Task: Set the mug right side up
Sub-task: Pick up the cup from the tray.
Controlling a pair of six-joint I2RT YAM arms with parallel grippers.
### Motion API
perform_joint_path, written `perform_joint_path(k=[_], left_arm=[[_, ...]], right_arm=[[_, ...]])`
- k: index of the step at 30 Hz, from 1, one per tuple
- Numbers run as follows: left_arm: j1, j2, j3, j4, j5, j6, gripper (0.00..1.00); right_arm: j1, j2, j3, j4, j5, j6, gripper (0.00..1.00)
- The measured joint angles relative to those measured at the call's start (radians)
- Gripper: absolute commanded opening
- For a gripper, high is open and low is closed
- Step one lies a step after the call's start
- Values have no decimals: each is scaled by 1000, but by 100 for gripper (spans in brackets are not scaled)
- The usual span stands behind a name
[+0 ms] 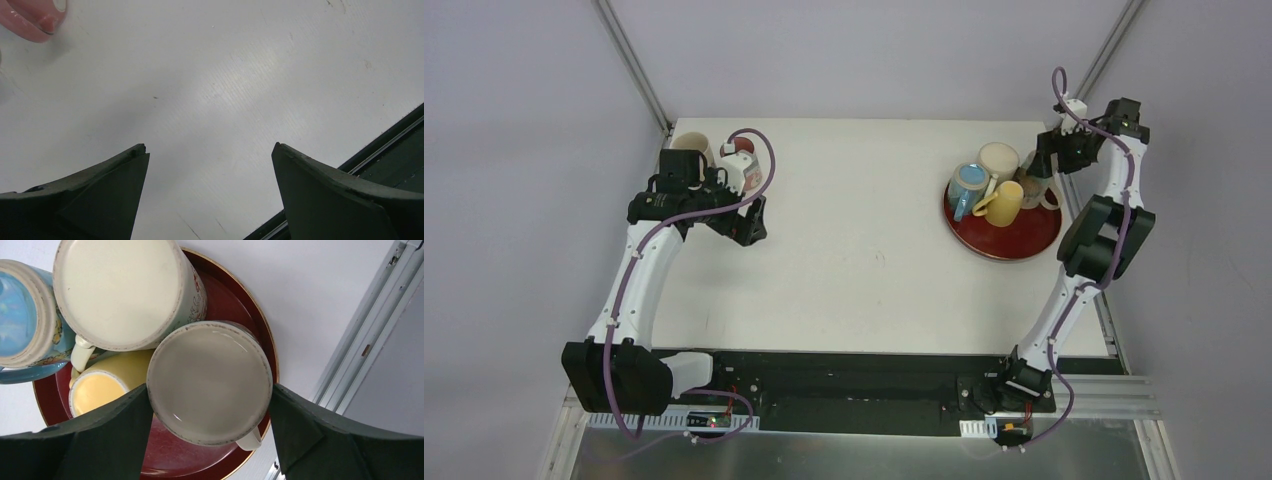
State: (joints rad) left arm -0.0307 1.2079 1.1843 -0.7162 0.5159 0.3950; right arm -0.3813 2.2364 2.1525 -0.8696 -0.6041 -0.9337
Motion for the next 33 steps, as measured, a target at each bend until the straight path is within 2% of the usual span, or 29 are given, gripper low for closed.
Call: perform_joint_path(k=[6,16,19,26,33], left_arm=[[0,0,0,0,2,-12,99],[0,-5,-2,0,8,-22,99],[0,-14,-3,0,8,-24,99],[0,-19,-4,0,26,-38,99],[0,-30,-8,0,33,-43,99]], right_arm=[[11,-115,-187,119,52,87,64],[49,-301,-453,281,228,314,63],[55,-347,-513,305,283,396,65],[61,-410,-601,350,360,524,88],[61,-441,-657,378,367,514,91]])
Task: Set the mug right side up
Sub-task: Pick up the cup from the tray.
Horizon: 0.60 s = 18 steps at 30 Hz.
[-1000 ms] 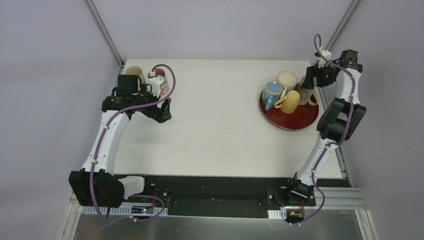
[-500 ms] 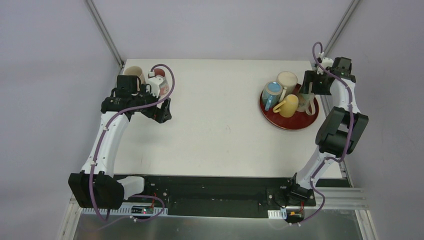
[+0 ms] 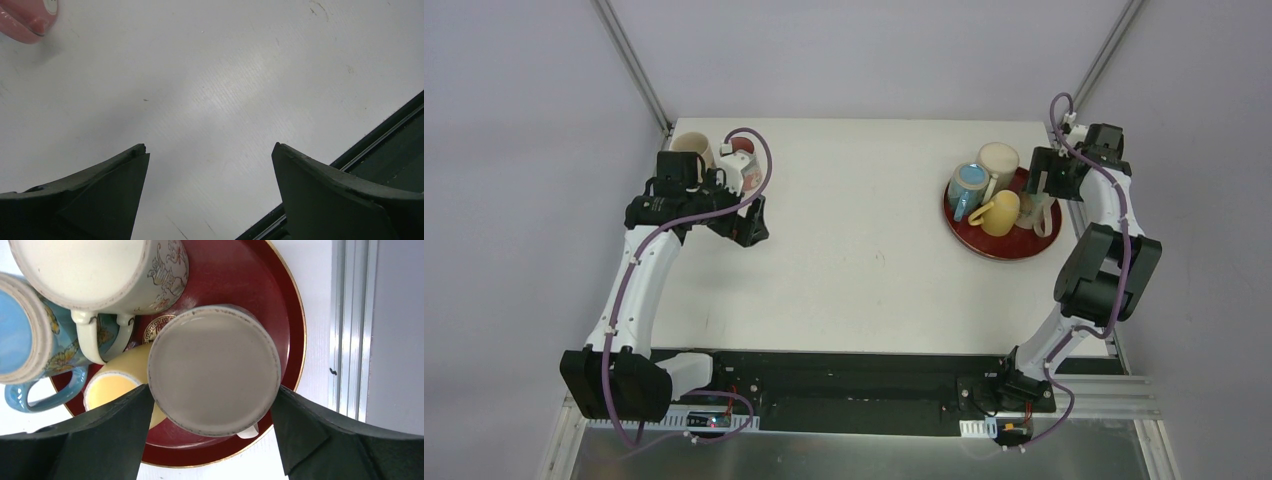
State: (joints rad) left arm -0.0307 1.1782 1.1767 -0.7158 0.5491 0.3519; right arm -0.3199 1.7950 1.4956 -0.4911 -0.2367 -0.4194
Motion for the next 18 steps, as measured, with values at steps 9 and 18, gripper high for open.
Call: perform_joint_path(k=[9,18], left_arm=[[0,-8,-13,0,2,-1,99],[0,-10,-19,2,7,-1,99]], right_arm=[[-40,-3,-2,-90,-80,-146,91],[-43,13,5,-127,-83,-254,87]])
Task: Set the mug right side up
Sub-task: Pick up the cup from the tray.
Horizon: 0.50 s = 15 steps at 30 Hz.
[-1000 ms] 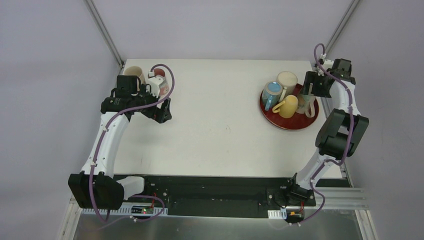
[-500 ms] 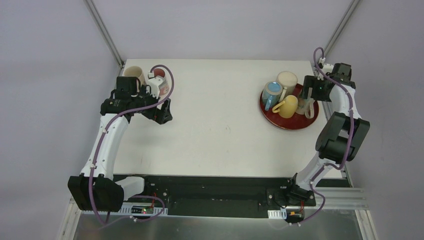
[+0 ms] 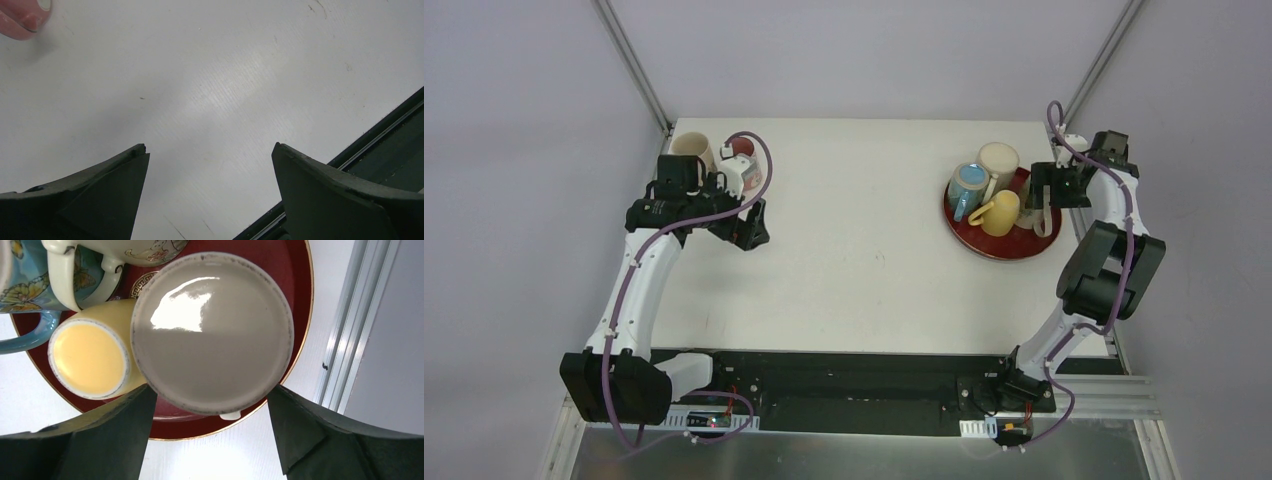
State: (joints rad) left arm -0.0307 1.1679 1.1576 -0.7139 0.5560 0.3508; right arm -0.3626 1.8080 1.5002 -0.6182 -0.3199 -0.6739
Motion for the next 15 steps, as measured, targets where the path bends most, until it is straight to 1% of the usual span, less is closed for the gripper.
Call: perform_joint_path(k=[4,15], left_arm=[[0,-7,-13,-2,9,0,99],[0,-8,-13,-1,12,-1,99]], right_arm=[[0,26,21,-2,2,-19,84],[14,90,74,-36,15,-102,65]])
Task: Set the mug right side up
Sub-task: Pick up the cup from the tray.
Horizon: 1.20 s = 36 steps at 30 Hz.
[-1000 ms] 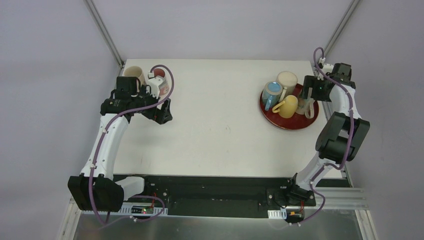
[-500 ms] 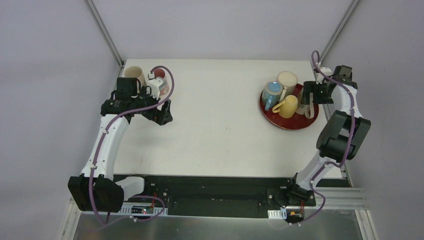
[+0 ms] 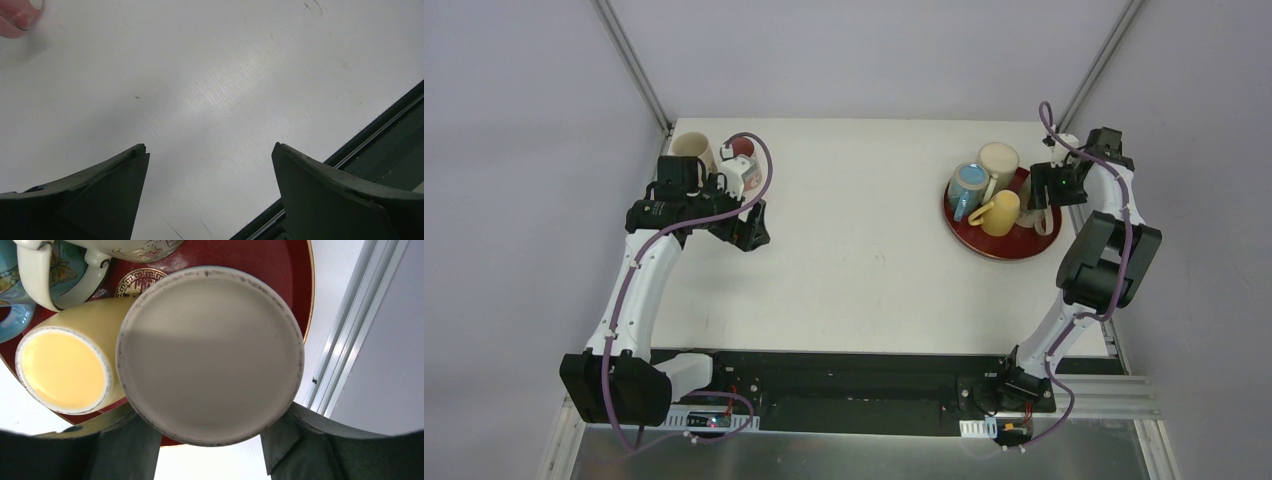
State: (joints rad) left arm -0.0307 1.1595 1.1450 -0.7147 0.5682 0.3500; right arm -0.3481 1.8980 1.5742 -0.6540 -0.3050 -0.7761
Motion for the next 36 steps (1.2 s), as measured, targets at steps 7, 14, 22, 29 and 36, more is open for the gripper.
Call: perform_joint_path(k=[7,14,22,29,36], left_arm=[[0,0,0,0,0,0,99],[0,0,-3,0,0,0,99],[0,0,-10,0,0,0,99],[0,0,-13,0,1,-1,99],[7,-1,-13,0,5,-2,99]], right_arm=[[3,19,19,-11,13,-27,60],[3,29,10,-15,20,-55,58],[2,29,-13,-24,7,-89,43],[2,29,-21,-22,5,-89,40],[2,29,-21,-8,10,-74,13]])
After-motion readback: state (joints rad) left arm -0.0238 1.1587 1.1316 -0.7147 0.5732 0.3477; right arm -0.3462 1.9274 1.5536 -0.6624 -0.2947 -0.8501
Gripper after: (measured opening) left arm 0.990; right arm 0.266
